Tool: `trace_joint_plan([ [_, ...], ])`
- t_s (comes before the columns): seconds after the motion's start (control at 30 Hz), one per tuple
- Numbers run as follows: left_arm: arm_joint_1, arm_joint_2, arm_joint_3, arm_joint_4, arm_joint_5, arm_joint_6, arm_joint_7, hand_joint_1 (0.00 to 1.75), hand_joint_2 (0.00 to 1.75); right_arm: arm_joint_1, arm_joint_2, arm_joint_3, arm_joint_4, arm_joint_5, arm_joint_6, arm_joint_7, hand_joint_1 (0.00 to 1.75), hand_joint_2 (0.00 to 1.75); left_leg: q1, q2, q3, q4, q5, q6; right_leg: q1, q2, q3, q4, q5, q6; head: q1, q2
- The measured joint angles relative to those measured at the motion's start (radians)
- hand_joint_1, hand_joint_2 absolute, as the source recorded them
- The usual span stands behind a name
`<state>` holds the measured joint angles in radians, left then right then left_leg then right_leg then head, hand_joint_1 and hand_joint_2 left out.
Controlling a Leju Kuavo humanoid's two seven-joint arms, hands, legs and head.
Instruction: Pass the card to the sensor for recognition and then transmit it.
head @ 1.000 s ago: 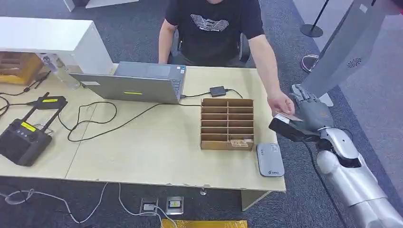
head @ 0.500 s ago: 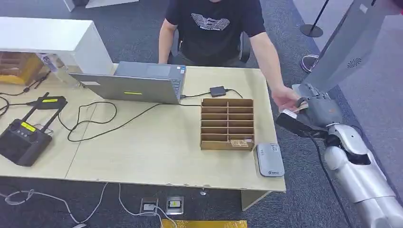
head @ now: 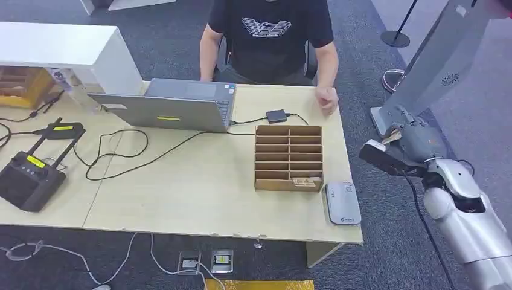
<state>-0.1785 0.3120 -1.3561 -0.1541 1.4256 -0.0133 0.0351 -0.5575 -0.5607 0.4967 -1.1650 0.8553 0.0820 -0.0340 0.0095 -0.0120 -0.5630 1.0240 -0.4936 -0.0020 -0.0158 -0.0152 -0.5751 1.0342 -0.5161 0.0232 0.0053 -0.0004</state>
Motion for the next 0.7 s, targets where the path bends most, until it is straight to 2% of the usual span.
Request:
trace_joint_plan([
  [0.23, 0.002, 0.000, 0.000, 0.000, 0.007, 0.021, -0.005, 0.00, 0.00, 0.149, -0.055, -0.008, -0.174, -0.063, 0.066, 0.094, 1.75, 1.75, 0.000, 0.001, 0.001, 0.000, -0.001, 0.000, 0.000, 0.000, 0.001, 0.000, 0.000, 0.000, 0.000, 0.000],
  [0.43, 0.003, -0.003, 0.000, 0.000, 0.010, 0.033, -0.012, 0.00, 0.00, 0.295, -0.110, 0.000, -0.320, -0.111, 0.024, 0.136, 1.75, 1.75, 0.000, 0.001, 0.000, 0.000, -0.001, -0.001, 0.000, 0.000, 0.001, 0.000, 0.000, 0.000, 0.000, 0.000],
  [0.7, 0.003, -0.008, 0.000, 0.000, 0.016, 0.049, -0.012, 0.00, 0.00, 0.353, -0.111, 0.034, -0.369, -0.117, -0.005, 0.140, 1.75, 1.75, 0.000, 0.003, 0.001, 0.000, -0.001, -0.001, 0.000, 0.000, 0.001, 0.000, 0.000, 0.000, -0.001, 0.000],
])
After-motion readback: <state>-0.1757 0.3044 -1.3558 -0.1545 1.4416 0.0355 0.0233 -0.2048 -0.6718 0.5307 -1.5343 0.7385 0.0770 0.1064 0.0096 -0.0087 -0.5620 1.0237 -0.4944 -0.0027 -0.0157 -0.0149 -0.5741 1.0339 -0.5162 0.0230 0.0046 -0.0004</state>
